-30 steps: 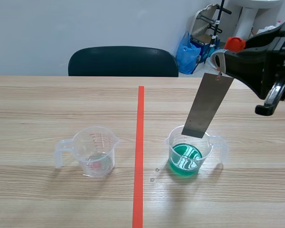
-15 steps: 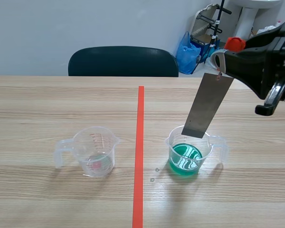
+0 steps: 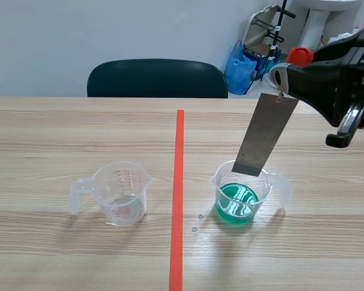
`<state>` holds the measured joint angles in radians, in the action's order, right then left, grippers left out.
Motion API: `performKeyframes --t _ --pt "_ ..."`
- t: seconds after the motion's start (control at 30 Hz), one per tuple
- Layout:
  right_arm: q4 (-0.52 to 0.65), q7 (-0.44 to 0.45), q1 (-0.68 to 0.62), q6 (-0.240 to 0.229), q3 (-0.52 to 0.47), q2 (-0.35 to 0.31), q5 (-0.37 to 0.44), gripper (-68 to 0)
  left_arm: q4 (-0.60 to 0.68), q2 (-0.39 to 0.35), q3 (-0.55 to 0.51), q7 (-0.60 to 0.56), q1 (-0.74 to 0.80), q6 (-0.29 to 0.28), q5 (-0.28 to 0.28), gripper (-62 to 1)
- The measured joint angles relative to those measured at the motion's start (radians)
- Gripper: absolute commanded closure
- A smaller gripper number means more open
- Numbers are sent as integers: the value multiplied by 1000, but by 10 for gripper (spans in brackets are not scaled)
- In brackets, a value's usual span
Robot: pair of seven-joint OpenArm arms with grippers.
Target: Do the redox reaction experiment
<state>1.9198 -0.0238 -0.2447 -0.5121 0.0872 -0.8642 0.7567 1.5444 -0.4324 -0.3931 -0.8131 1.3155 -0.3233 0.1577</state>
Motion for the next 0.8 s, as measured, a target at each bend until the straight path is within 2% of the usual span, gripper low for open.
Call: performKeyframes --t 0.43,0.8 --pt "-26 12 0 0 3 0 -23 -20 0 0 0 0 0 0 0 -623" --pt "-90 16 0 -12 5 116 -117 -20 0 0 0 0 0 0 0 -623"
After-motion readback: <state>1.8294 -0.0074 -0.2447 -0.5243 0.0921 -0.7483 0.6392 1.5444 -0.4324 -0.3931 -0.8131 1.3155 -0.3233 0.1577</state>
